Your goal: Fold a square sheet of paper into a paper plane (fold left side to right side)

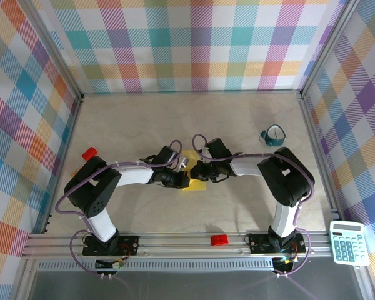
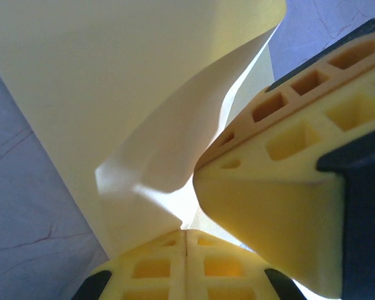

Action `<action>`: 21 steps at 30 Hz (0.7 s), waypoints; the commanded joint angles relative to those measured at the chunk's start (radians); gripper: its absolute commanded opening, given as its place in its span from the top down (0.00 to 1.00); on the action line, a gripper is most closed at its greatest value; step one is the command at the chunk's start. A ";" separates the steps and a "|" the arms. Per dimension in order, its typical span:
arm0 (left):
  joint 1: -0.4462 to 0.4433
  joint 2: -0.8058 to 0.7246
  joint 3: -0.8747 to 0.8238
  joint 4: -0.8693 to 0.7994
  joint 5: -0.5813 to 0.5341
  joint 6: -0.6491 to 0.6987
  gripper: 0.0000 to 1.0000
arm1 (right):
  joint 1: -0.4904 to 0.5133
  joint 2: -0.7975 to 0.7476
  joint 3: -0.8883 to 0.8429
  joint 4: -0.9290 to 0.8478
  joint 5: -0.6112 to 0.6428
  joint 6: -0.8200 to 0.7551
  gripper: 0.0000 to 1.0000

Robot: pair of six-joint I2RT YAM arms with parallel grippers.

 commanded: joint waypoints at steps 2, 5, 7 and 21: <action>-0.007 0.030 -0.034 -0.068 -0.027 -0.001 1.00 | 0.011 0.024 -0.001 0.030 -0.016 0.011 1.00; -0.008 0.031 -0.031 -0.071 -0.032 -0.002 1.00 | 0.013 0.039 0.010 0.020 -0.010 0.006 1.00; -0.007 0.029 -0.030 -0.075 -0.036 -0.004 1.00 | 0.014 0.044 0.010 0.007 0.000 -0.001 1.00; -0.007 0.037 -0.048 -0.116 -0.068 -0.044 1.00 | 0.002 0.037 0.001 -0.106 0.150 -0.092 1.00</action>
